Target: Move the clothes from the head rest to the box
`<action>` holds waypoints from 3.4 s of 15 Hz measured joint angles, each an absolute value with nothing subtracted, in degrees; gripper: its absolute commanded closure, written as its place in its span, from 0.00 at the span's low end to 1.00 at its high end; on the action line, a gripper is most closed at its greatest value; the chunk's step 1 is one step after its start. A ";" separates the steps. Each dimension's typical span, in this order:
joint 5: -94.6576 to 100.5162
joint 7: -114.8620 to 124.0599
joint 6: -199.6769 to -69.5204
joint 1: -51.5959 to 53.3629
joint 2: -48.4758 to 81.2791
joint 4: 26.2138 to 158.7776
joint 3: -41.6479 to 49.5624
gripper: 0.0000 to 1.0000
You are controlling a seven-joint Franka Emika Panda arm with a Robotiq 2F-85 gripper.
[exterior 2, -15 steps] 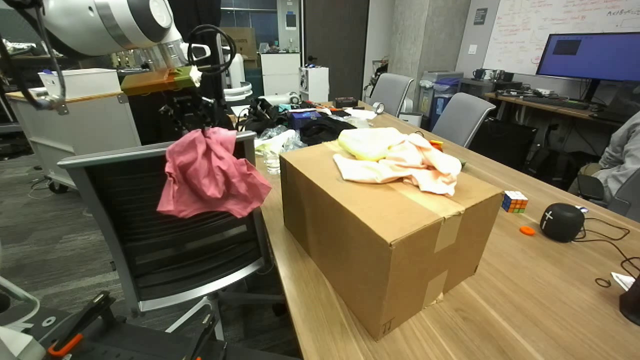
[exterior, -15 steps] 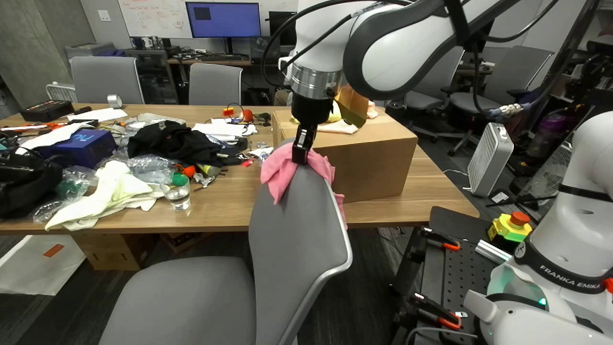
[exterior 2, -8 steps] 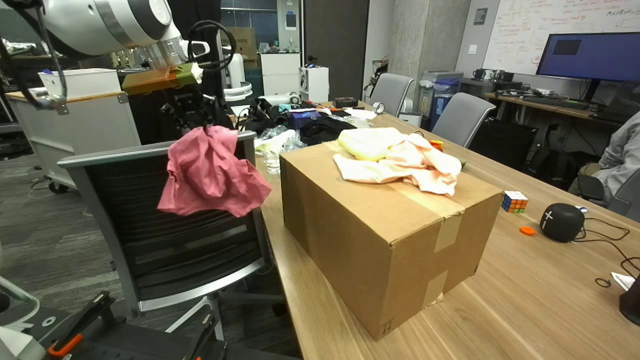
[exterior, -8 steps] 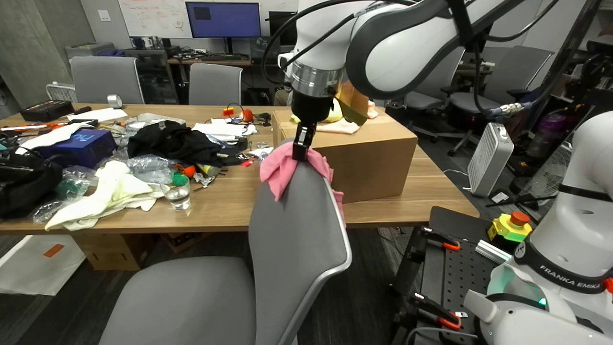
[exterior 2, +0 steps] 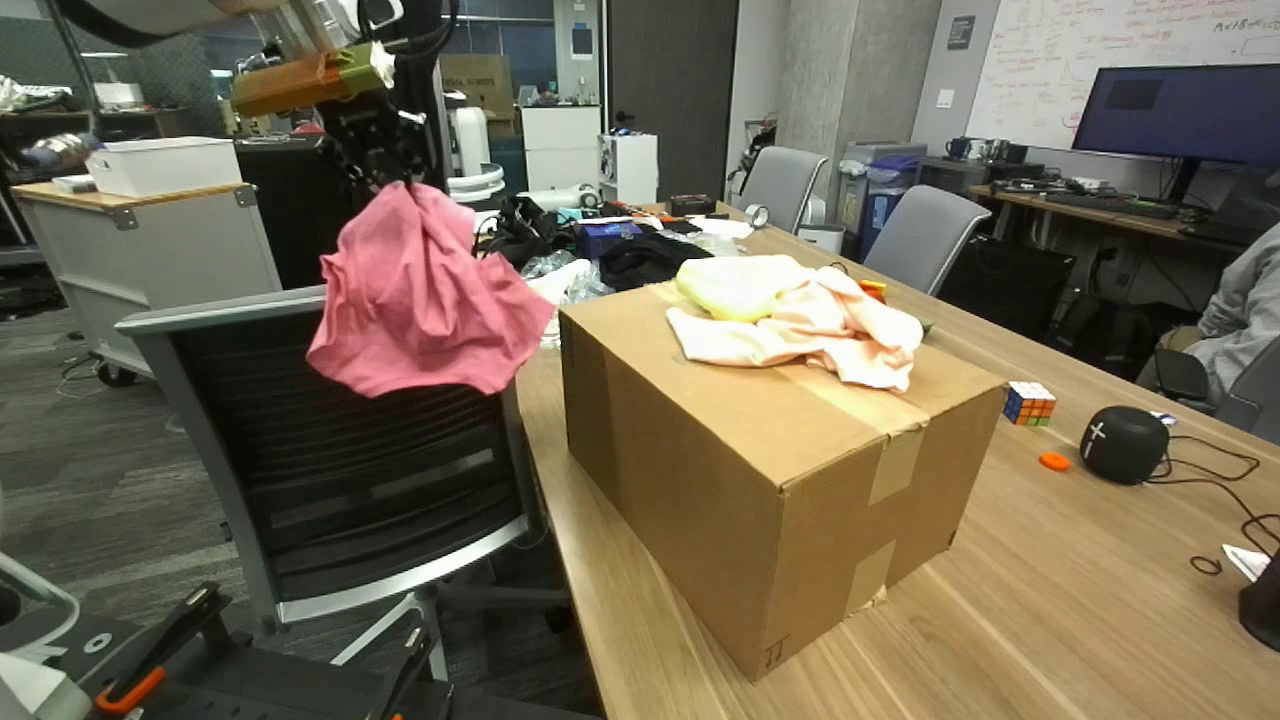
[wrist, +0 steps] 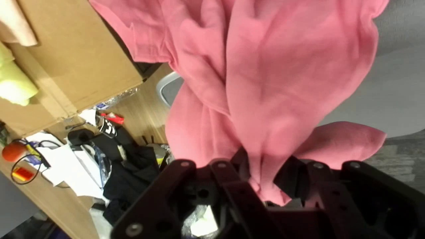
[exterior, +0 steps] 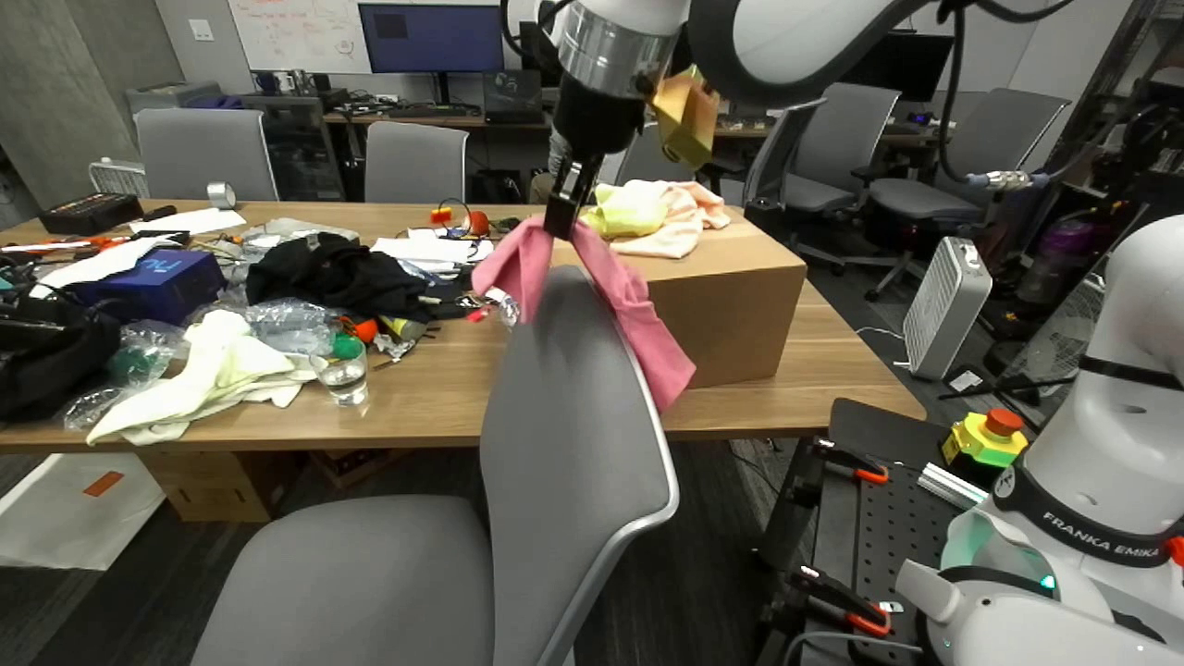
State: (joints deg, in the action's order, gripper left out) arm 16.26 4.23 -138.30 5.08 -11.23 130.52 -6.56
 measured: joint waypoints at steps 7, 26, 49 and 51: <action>16.08 4.24 -136.12 4.00 -14.28 123.24 -5.65 0.96; 18.87 8.53 -130.61 -4.39 -8.46 107.59 -0.75 0.96; 50.21 55.67 -134.42 -12.06 5.85 91.29 11.59 0.08; 50.38 55.89 -134.28 -11.91 6.03 91.38 11.58 0.00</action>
State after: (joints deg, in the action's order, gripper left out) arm 50.38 55.89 -134.28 -11.91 6.03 91.38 11.58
